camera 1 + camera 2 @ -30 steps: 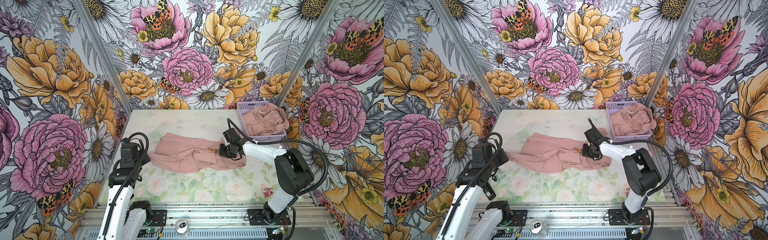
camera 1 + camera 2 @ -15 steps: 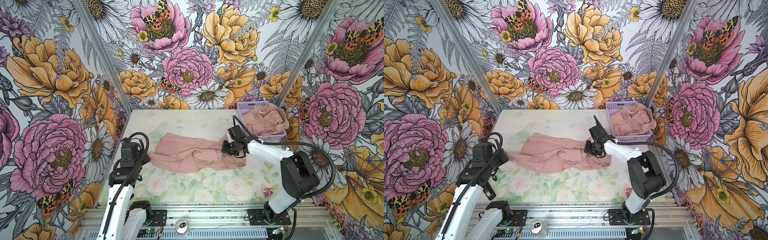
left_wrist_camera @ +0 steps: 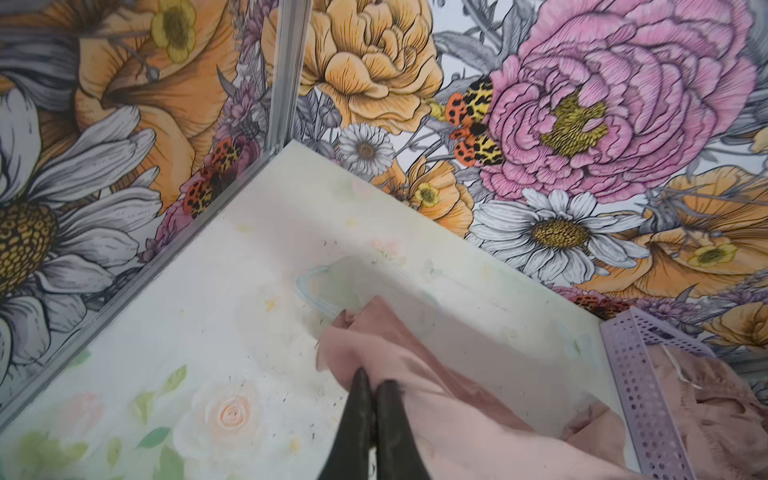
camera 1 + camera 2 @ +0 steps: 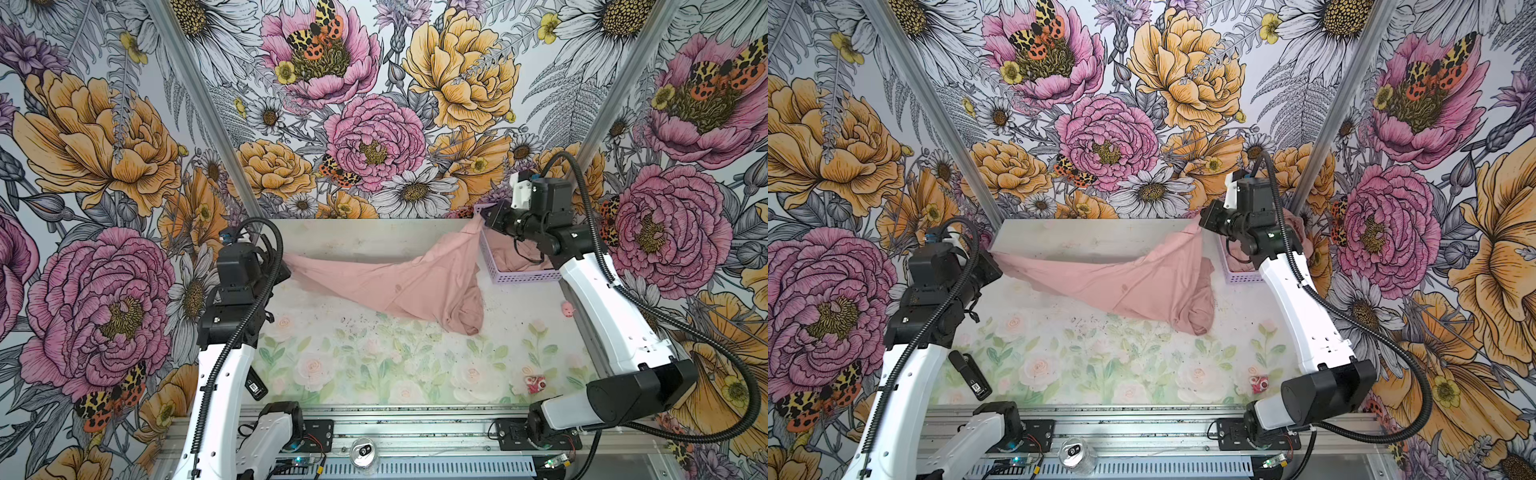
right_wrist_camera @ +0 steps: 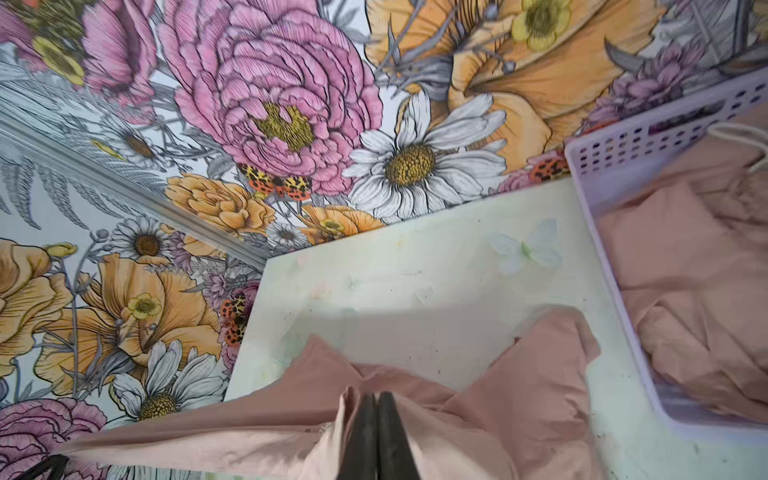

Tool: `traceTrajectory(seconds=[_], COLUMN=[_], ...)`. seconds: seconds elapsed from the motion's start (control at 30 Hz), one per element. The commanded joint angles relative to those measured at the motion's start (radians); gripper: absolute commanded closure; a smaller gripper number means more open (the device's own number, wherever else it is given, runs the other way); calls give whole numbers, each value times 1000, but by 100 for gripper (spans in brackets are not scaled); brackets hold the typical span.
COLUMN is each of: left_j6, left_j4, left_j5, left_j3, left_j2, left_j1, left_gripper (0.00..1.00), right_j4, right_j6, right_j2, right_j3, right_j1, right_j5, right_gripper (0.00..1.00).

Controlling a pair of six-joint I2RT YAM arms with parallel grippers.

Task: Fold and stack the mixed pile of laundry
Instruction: 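Lift the pink T-shirt high with both grippers, stretching it between them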

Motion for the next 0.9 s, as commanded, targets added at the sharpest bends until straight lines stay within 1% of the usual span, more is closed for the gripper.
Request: traceTrajectory(seconds=[0.0,0.17,0.27,0.37,0.53,0.67,0.73,0.87], left_j6=[24,26,23,17,1,5,10,38], left_j4=[96,165,215,254,305,363,387,407], left_j5=[24,31,39,62,100,97,97,97], left_j3=[90,203,259,328,497,582,602,641], left_j2=[30,74,103,165,293,321,315,301], left_j1=[-9,-9,-8,-9,-17,-27,-27,-33], left_gripper=[100,100,100,100,100,100,100,100], right_j4=[-32,-41,-42,-39,-40,-39,-30,35], right_j6=[-50,-54,-44,-44,-48,-35,-34,-43], right_j2=[-3,14,38,94,235,296,297,267], right_j3=[126,304,397,505,826,1030,1076,1080], right_j1=[-37,-101,-117,-117,-120,-126,-126,-128], right_j5=[-26,-37,-52,-59,-54,-38,-24,-21], right_gripper=[100,100,100,100,100,100,100,100])
